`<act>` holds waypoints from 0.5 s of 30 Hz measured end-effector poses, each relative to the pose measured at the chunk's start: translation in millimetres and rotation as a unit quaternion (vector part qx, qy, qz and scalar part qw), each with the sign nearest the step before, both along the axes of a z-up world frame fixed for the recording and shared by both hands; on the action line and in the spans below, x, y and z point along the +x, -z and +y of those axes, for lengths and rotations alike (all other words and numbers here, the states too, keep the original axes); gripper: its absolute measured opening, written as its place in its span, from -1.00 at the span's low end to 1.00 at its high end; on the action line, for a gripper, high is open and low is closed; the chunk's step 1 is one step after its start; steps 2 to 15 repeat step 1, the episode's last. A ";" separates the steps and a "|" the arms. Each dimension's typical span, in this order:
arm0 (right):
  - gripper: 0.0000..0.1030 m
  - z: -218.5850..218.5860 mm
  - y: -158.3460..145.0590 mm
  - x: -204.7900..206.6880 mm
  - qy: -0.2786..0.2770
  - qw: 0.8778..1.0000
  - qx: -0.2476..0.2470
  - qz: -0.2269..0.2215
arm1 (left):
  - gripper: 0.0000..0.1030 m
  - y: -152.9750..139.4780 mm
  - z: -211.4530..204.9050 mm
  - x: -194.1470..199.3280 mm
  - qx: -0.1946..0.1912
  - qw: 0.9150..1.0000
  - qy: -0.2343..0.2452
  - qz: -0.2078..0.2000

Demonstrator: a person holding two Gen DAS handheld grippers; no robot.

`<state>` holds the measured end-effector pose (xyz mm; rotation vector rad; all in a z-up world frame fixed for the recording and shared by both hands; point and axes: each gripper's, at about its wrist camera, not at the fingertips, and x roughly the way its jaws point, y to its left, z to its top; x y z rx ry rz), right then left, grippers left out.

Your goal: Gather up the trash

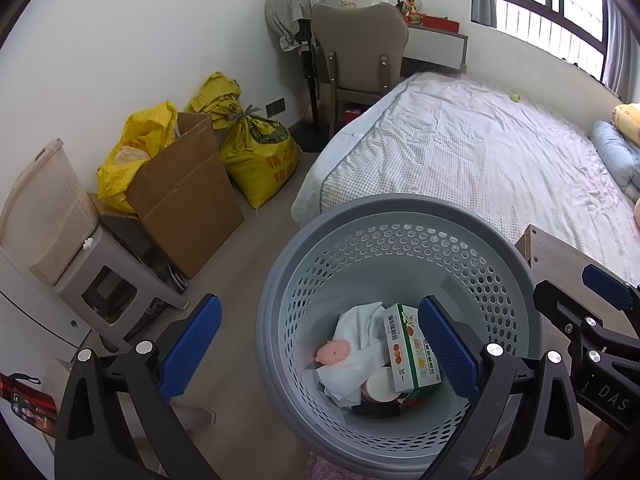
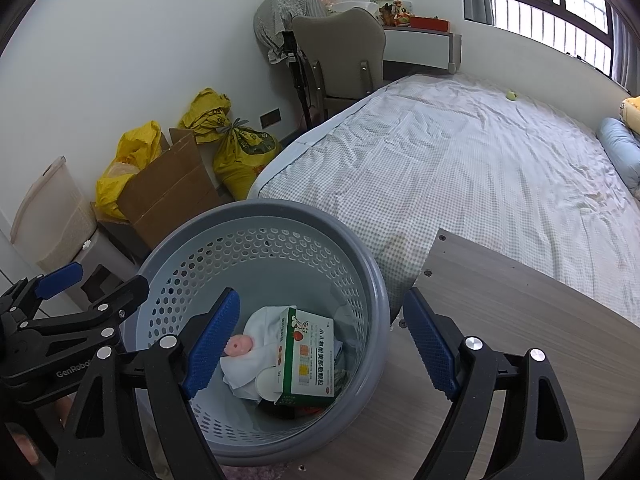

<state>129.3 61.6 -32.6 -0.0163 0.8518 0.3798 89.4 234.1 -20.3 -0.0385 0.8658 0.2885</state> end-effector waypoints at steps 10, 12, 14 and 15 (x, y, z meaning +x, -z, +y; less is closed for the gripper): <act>0.55 0.5 0.1 -0.1 0.000 1.000 0.000 0.000 | 0.88 0.0 0.1 0.0 0.001 1.000 0.000 0.000; 0.55 0.5 0.1 -0.1 0.000 1.000 0.000 0.000 | 0.88 0.0 0.1 0.0 0.001 1.000 0.000 0.000; 0.55 0.5 0.1 -0.1 0.000 1.000 0.000 0.000 | 0.88 0.0 0.1 0.0 0.001 1.000 0.000 0.000; 0.55 0.5 0.1 -0.1 0.000 1.000 0.000 0.000 | 0.88 0.0 0.1 0.0 0.001 1.000 0.000 0.000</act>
